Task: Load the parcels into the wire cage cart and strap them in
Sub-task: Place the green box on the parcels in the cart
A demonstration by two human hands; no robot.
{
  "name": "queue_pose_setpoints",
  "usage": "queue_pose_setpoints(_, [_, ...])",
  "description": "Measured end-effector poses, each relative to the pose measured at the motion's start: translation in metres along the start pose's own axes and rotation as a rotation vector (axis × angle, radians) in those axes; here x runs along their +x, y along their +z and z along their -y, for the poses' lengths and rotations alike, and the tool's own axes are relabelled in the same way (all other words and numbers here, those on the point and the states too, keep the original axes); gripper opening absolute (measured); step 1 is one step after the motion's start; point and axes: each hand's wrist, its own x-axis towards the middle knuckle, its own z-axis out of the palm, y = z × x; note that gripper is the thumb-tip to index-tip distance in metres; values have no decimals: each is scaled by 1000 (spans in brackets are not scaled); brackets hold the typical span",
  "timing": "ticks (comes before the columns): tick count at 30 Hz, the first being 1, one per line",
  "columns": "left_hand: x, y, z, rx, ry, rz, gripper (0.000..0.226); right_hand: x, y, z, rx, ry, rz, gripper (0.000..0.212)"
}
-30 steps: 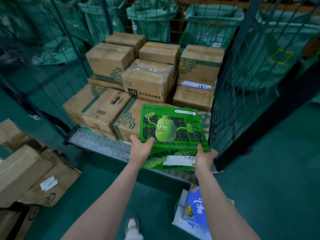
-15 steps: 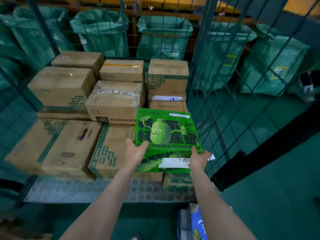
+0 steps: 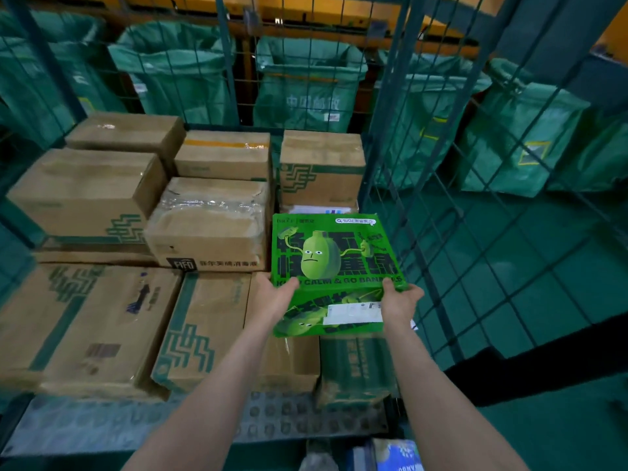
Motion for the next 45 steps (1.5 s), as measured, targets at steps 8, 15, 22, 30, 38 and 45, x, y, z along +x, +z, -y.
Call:
queue_pose_setpoints(8, [79, 36, -34, -82, -37, -14, 71, 68, 50, 50, -24, -79, -15, 52])
queue_pose_setpoints(15, [160, 82, -66, -189, -181, -8, 72, 129, 98, 79, 20, -266, -41, 39])
queue_pose_setpoints(22, [243, 146, -78, -206, -351, 156, 89, 160, 126, 97, -63, -382, -164, 31])
queue_pose_setpoints(30, [265, 179, -108, -224, -161, 179, 123, 168, 166, 66, -473, -647, 136, 32])
queue_pose_setpoints(38, [284, 150, -93, -148, -252, 219, 88, 237, 148, 81, -76, 187, 169, 75])
queue_pose_setpoints(45, [274, 195, -96, -266, -203, 223, 50, 259, 132, 85, -185, -28, -16, 51])
